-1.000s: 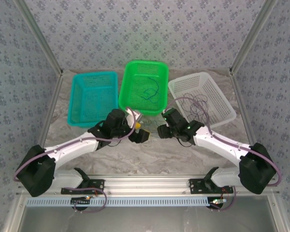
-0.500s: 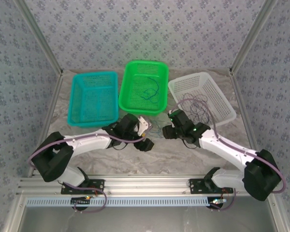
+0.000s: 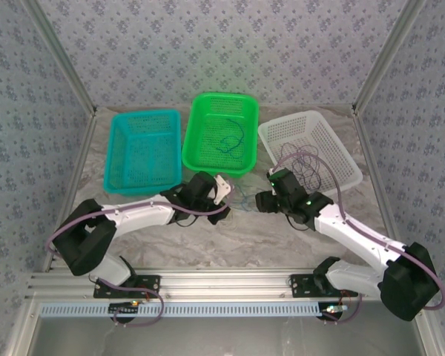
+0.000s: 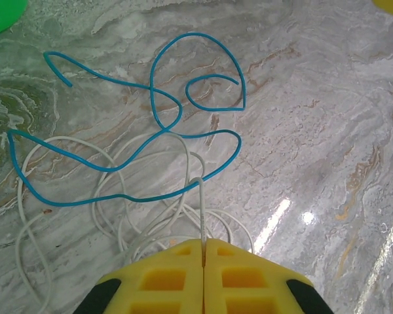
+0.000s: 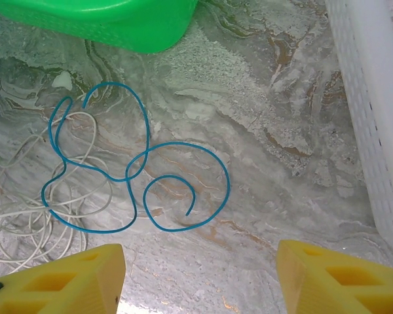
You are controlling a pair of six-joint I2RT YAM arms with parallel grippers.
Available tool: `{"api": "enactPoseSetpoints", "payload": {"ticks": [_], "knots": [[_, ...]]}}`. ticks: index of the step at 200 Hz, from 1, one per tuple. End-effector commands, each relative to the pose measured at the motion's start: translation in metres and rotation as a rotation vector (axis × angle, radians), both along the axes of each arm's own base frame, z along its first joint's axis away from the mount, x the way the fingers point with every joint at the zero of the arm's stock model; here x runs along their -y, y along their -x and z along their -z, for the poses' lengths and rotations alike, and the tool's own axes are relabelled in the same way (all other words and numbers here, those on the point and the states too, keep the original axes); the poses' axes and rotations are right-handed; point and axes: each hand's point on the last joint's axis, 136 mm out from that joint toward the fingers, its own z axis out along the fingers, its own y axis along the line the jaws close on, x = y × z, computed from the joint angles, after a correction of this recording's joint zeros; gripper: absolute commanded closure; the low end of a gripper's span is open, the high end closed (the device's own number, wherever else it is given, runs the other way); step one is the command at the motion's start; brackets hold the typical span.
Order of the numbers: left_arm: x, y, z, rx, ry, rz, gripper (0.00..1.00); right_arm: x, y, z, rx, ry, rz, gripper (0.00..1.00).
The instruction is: Untangle the cables
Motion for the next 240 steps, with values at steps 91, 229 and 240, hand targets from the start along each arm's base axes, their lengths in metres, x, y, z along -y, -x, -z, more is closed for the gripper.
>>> {"api": "enactPoseSetpoints", "payload": {"ticks": [91, 229, 240], "knots": [[-0.002, 0.003, -0.136, 0.202, 0.258, -0.002, 1.0, -0.05, 0.006, -0.033, 0.214, -0.138, -0.177, 0.12], [-0.014, 0.012, -0.221, 0.307, 0.502, -0.05, 1.0, -0.086, -0.04, -0.017, 0.197, -0.216, 0.037, 0.17], [-0.019, 0.014, -0.232, 0.331, 0.52, -0.058, 1.0, -0.089, -0.04, -0.015, 0.188, -0.205, 0.038, 0.17]]}}
